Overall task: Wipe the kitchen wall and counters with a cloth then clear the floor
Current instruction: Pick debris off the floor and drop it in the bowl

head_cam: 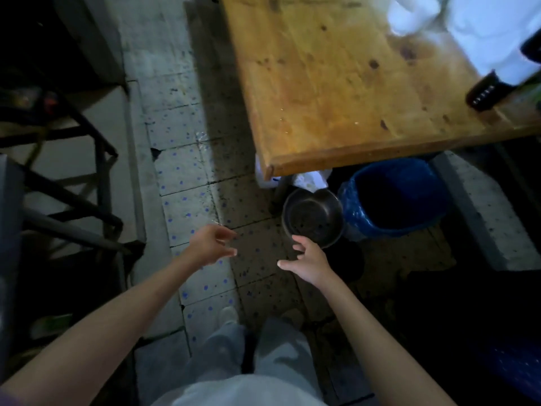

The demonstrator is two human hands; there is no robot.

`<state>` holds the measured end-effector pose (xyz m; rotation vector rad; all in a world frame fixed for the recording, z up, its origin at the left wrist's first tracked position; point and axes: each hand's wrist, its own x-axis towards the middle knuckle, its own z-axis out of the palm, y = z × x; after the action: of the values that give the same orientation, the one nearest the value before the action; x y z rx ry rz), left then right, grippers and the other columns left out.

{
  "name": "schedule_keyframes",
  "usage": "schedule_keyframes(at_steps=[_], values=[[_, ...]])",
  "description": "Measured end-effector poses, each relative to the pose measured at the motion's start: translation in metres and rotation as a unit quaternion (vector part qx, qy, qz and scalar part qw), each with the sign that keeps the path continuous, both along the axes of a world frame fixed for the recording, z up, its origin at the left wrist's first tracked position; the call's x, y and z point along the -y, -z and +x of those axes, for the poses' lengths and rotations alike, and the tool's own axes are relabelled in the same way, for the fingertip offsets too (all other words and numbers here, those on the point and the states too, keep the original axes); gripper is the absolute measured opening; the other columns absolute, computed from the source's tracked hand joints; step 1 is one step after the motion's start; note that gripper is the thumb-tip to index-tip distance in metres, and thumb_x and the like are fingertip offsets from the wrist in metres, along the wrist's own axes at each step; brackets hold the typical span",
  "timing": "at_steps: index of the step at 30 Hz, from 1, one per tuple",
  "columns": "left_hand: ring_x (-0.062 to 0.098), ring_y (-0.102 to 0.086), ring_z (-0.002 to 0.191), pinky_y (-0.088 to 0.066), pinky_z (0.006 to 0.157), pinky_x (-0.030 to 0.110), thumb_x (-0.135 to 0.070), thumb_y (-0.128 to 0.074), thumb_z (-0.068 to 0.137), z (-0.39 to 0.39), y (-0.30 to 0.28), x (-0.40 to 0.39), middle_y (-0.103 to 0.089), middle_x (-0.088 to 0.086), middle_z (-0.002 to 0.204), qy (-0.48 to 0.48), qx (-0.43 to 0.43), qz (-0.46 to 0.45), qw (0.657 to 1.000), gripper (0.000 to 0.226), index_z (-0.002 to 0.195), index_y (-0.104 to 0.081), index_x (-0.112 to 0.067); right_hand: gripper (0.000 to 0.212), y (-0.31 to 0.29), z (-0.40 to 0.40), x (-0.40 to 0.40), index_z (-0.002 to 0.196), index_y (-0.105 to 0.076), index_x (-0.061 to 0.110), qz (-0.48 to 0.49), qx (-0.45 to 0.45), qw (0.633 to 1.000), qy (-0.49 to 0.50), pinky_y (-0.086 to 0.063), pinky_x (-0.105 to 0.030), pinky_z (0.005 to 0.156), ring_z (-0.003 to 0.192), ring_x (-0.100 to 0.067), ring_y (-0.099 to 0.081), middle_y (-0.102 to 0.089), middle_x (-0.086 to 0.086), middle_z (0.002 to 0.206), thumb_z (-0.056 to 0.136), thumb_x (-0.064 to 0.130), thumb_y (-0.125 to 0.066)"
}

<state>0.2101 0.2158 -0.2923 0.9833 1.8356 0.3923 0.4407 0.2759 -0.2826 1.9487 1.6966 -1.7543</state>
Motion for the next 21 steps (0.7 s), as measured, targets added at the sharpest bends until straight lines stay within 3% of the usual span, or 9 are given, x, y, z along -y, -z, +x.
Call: schedule_keyframes(at_steps=[3, 9, 21], values=[[0.009, -0.062, 0.095, -0.051, 0.082, 0.024, -0.018, -0.081, 0.071, -0.020, -0.009, 0.010, -0.066, -0.005, 0.112, -0.046, -0.004, 0.012, 0.999, 0.041, 0.109, -0.066, -0.023, 0.081, -0.008, -0.028, -0.007, 0.142, -0.038, 0.019, 0.017, 0.004, 0.998, -0.056, -0.042, -0.028, 0.095, 0.124, -0.021, -0.047, -0.047, -0.005, 0.137, 0.072, 0.018, -0.080], [0.009, -0.061, 0.093, -0.048, 0.082, 0.021, -0.014, -0.079, 0.074, -0.047, -0.027, 0.015, -0.065, -0.002, 0.109, -0.117, -0.026, 0.023, 0.993, 0.040, 0.111, -0.066, -0.017, 0.080, -0.021, -0.069, -0.027, 0.143, -0.036, 0.020, 0.034, 0.000, 0.989, -0.146, -0.044, -0.034, 0.101, 0.125, -0.023, -0.047, -0.047, -0.004, 0.138, 0.076, 0.022, -0.078], [0.013, -0.061, 0.094, -0.049, 0.089, 0.026, -0.016, -0.081, 0.071, -0.099, -0.042, -0.004, -0.065, 0.003, 0.117, -0.239, -0.078, 0.033, 0.967, 0.050, 0.117, -0.063, -0.014, 0.077, -0.033, -0.160, -0.082, 0.147, -0.028, 0.018, 0.050, -0.002, 0.944, -0.326, -0.039, -0.030, 0.100, 0.133, -0.023, -0.040, -0.038, -0.007, 0.147, 0.083, 0.023, -0.070]])
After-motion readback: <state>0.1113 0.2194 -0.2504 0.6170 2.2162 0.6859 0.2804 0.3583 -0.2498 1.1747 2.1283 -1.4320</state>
